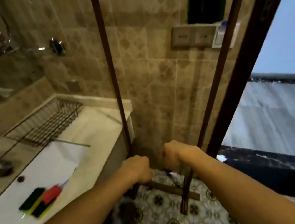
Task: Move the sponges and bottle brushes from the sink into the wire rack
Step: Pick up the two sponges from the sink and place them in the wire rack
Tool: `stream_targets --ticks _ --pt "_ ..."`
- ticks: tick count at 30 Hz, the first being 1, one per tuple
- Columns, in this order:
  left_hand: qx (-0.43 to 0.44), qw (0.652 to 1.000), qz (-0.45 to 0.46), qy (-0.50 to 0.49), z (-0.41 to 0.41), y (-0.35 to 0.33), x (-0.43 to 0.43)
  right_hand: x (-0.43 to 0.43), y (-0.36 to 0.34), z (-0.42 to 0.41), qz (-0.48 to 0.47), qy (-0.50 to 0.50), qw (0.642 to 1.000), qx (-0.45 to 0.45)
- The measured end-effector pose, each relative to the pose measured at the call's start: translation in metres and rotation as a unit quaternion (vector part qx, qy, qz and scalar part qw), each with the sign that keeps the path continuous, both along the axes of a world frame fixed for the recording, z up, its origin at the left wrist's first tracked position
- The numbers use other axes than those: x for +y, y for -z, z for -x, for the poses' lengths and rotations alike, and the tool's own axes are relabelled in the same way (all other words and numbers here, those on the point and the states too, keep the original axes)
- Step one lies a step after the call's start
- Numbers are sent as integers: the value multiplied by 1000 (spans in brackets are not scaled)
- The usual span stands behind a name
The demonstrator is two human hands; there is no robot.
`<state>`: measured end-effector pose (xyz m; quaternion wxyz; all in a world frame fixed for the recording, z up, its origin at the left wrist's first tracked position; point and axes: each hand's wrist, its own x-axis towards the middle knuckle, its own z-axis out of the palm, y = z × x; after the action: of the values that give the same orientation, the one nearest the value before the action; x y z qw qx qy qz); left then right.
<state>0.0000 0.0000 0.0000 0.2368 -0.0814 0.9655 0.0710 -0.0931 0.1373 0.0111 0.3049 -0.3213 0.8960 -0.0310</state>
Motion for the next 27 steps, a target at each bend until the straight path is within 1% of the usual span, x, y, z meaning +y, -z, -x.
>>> stream_targets --ticks 1,3,5,10,14,19,22,27 --pt "-1 1000 5 -13 -8 9 -3 -4 11 -4 -4 -19 1000 6" --pt "-7 999 -15 -52 -25 26 -10 -13 26 -17 -11 -43 999 15" --pt "-17 996 -23 -84 -47 40 -18 -24 43 -32 -15 -64 998 1" --pt "-25 980 -45 -195 -105 68 -44 -71 77 -71 -44 -169 984 -30" --pt "-49 966 -57 -246 -146 78 -74 -118 92 -105 -48 -226 970 -69" --pt "29 953 -34 -299 -184 81 -124 -178 99 -143 -34 -266 962 -54" --pt "81 935 -23 -346 -199 85 -165 -216 97 -151 -36 -290 955 -57" --pt "91 910 -31 -403 -216 97 -227 -277 94 -146 0 -299 954 -18"
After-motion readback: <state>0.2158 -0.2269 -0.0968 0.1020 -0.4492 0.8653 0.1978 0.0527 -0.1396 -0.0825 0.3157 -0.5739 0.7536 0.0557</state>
